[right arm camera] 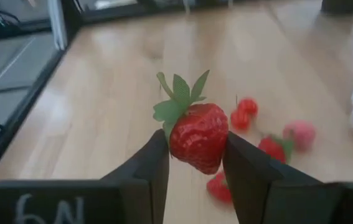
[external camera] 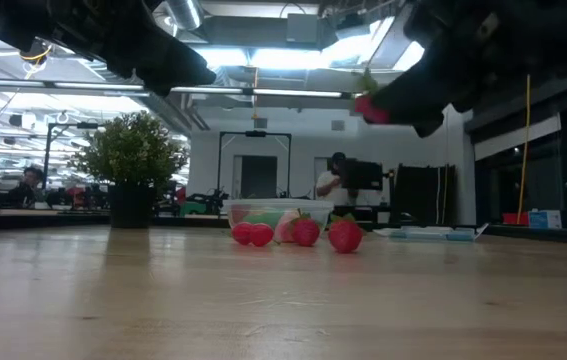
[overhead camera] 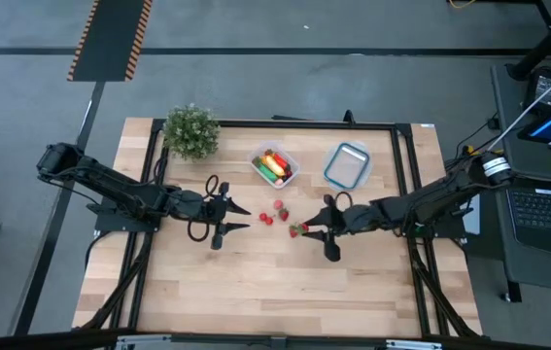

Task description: Pick and placing Produce into tupperware

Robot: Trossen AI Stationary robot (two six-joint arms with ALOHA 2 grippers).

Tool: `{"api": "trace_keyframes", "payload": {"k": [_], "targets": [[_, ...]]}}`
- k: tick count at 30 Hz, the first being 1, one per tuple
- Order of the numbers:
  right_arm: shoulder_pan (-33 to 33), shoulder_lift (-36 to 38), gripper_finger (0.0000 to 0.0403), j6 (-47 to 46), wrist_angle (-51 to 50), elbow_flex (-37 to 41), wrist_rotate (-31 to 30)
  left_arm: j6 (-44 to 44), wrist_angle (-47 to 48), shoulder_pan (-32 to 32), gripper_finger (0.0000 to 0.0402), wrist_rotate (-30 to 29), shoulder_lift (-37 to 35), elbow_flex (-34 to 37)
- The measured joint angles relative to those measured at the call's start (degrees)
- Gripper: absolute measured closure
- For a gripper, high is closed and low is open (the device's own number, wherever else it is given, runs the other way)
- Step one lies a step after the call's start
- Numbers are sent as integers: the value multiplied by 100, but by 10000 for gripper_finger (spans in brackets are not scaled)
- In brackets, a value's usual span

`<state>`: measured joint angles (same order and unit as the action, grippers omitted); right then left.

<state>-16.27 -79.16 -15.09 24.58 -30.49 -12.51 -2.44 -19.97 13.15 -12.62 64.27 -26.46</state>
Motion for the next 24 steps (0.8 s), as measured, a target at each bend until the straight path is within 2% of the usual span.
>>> {"api": "trace_keyframes", "payload": {"k": [7,16,24], "targets": [[6,143,274,417,1605,797,24,0,7,0,250,-17,0,2],[53,136,274,649,3126,1523,811,17,-2,-11,250,-32,0,2],[53,136,274,653,3784,1955,762,146,-7,-11,250,-37,0,2]]}}
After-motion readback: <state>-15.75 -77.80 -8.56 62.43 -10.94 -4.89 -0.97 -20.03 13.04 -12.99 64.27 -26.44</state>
